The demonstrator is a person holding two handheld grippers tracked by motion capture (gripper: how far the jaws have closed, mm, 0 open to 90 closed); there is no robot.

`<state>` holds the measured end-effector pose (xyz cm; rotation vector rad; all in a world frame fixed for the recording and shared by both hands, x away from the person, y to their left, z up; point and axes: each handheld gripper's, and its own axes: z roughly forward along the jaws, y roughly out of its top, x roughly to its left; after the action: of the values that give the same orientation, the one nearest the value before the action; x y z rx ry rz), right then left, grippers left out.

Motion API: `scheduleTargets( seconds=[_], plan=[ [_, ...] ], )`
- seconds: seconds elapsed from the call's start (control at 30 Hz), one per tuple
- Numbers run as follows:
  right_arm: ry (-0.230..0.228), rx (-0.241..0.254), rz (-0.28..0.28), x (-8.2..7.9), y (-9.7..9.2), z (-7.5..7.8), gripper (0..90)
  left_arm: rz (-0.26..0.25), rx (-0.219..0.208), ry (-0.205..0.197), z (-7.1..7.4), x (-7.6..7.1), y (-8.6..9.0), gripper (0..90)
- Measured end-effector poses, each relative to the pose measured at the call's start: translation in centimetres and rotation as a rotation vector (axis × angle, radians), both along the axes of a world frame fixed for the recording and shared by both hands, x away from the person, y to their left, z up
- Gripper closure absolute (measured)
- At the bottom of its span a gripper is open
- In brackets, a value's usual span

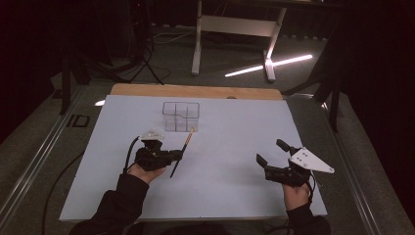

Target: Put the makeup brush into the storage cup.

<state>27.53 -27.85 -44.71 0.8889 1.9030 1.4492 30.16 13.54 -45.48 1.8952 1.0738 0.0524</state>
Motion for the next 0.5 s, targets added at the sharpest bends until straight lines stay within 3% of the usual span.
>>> scheduleTargets(
  seconds=[0.07,0.23,0.3,0.5],
  plan=[
    [0.013,0.006,0.0,0.0,0.3,0.0,11.9,-0.009,-0.033,-0.014,-0.1,-0.1,-0.1,83.9],
    [0.043,0.01,0.04,-0.1,1.6,-0.2,13.2,0.014,-0.04,-0.025,0.0,-0.1,-0.3,83.9],
    [0.046,0.012,0.048,-0.2,1.8,-0.1,13.3,0.021,-0.063,-0.054,0.0,-0.1,-0.2,83.9],
    [0.138,0.013,0.106,-0.1,3.4,0.5,13.1,0.039,-0.12,-0.13,0.5,0.1,-0.3,83.9]
  ],
)
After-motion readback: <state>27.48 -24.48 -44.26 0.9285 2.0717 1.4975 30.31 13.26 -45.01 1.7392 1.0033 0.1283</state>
